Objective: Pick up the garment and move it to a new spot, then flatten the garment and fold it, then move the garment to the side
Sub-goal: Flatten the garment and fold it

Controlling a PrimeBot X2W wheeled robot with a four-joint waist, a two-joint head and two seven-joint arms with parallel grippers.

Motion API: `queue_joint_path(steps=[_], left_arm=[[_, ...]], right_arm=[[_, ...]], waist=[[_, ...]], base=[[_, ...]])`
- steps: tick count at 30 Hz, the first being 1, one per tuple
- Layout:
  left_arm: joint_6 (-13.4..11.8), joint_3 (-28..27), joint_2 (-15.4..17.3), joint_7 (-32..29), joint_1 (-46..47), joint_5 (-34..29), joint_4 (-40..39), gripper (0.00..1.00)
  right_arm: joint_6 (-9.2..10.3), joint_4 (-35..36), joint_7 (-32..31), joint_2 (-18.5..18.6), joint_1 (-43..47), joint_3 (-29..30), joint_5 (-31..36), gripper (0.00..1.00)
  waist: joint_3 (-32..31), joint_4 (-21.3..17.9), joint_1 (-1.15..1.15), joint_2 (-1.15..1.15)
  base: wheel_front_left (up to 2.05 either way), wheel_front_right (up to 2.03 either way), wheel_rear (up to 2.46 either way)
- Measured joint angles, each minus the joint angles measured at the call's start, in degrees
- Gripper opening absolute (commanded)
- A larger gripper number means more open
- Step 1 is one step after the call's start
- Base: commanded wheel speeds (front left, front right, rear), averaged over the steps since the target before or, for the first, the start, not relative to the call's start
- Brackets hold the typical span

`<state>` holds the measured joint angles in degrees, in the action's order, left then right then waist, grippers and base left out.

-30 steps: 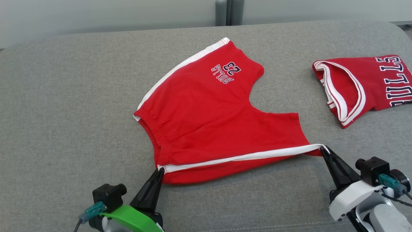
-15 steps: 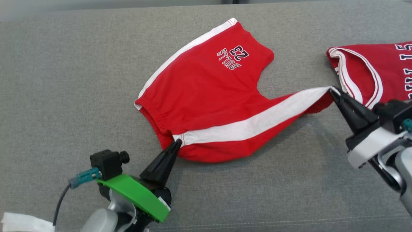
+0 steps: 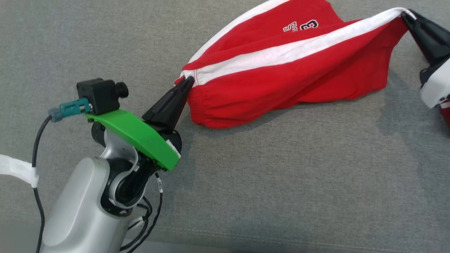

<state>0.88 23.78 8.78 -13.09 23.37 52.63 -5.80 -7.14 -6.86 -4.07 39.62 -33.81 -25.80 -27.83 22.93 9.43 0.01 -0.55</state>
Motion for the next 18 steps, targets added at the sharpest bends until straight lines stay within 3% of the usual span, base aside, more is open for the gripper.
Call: queue_joint_path(steps=[7,18], left_arm=[[-2.03,-1.01,-3.52,-2.4,5.52,2.4,2.61,0.0],[-3.93,-3.05,-5.58,-1.49,10.06,3.44,8.45,0.0]], right_arm=[[0.01,0.25,-3.89,5.14,-6.68,-2.13,-0.85,0.0],[0.0,-0.36,-5.22,5.72,-14.08,-9.31,-1.65,0.0]], waist=[[5.05,4.47,0.0,0.0],[10.93,9.63,0.01,0.0]], base=[[0.0,0.0,0.0],[0.0,0.0,0.0]])
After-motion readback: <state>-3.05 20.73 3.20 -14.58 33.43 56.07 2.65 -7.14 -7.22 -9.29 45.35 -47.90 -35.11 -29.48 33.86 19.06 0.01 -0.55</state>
